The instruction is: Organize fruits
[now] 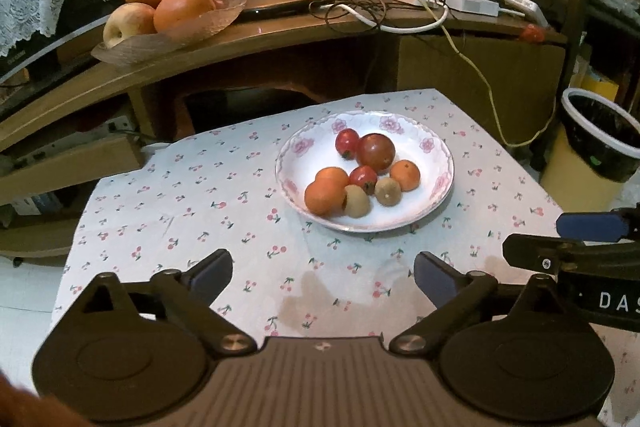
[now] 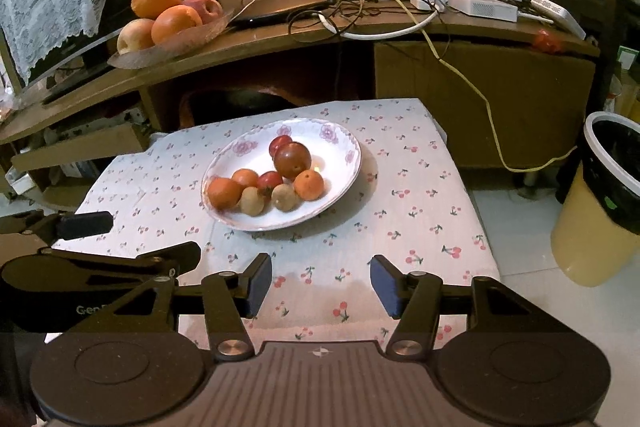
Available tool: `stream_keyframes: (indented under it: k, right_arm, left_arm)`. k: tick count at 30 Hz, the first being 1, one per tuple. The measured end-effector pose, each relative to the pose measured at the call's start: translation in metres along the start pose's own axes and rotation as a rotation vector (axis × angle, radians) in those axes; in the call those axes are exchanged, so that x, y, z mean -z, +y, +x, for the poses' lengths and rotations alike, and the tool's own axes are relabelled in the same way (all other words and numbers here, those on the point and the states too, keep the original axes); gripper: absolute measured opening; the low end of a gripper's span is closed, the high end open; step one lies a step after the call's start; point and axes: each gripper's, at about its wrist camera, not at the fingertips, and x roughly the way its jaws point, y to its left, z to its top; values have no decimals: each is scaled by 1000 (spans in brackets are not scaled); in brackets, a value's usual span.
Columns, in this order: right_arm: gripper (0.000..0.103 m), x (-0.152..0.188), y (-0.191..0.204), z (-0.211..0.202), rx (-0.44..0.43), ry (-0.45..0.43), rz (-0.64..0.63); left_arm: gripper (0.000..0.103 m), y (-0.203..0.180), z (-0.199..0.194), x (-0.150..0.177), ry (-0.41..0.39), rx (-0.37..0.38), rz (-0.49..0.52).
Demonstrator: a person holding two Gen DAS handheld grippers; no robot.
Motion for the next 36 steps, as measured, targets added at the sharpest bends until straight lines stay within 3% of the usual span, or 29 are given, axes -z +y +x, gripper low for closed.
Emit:
stream_keyframes:
  k: [8, 36]
  right_arm:
    - [58, 12, 4, -13, 13, -9, -4]
    - [58, 54, 19, -46, 24, 12, -20]
  left_arm:
    - [103, 0, -15, 14, -3, -39, 17]
    - [103, -2, -56, 51, 9, -38, -10]
